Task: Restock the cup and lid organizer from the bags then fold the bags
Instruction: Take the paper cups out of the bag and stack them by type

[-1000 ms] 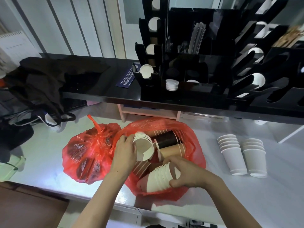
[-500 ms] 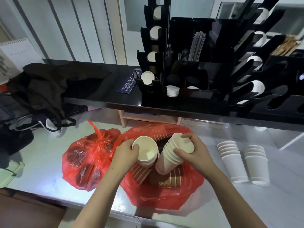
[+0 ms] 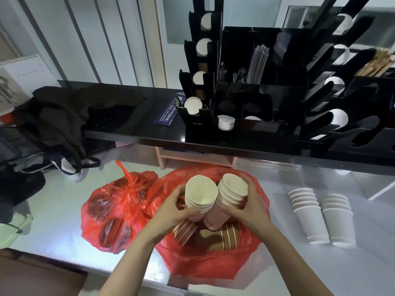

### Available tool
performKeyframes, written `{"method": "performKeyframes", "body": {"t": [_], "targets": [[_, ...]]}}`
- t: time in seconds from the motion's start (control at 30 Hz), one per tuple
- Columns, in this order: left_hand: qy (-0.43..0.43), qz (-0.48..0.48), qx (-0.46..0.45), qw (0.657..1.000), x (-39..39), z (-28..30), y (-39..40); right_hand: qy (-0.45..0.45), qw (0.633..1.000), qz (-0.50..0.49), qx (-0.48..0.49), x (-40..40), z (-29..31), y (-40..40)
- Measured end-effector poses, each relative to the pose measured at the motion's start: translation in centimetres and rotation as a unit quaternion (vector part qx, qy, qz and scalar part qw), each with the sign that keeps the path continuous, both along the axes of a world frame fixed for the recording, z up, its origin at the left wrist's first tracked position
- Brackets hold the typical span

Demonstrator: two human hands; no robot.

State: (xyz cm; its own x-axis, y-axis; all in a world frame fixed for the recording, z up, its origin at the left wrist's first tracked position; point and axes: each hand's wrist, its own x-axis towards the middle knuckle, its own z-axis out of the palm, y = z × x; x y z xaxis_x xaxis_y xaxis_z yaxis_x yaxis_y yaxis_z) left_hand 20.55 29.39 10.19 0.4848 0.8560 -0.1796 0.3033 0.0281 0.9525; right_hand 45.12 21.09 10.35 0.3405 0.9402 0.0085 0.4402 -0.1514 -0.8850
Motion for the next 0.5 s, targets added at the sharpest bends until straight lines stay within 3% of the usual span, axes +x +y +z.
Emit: {"method": "performKeyframes", "body": {"t": [0.2, 0.5], "targets": [[0.062, 0.014, 0.122, 0.990, 1.6, 0.1, 0.1, 0.060, 0.997, -0.018, 0.036, 0.7, -0.4, 0.1], [-0.021, 0.042, 0.115, 0.992, 7.6, 3.6, -0.6, 0.182, 0.978, -0.048, 0.092, 6.3, 3.0, -1.3]]}}
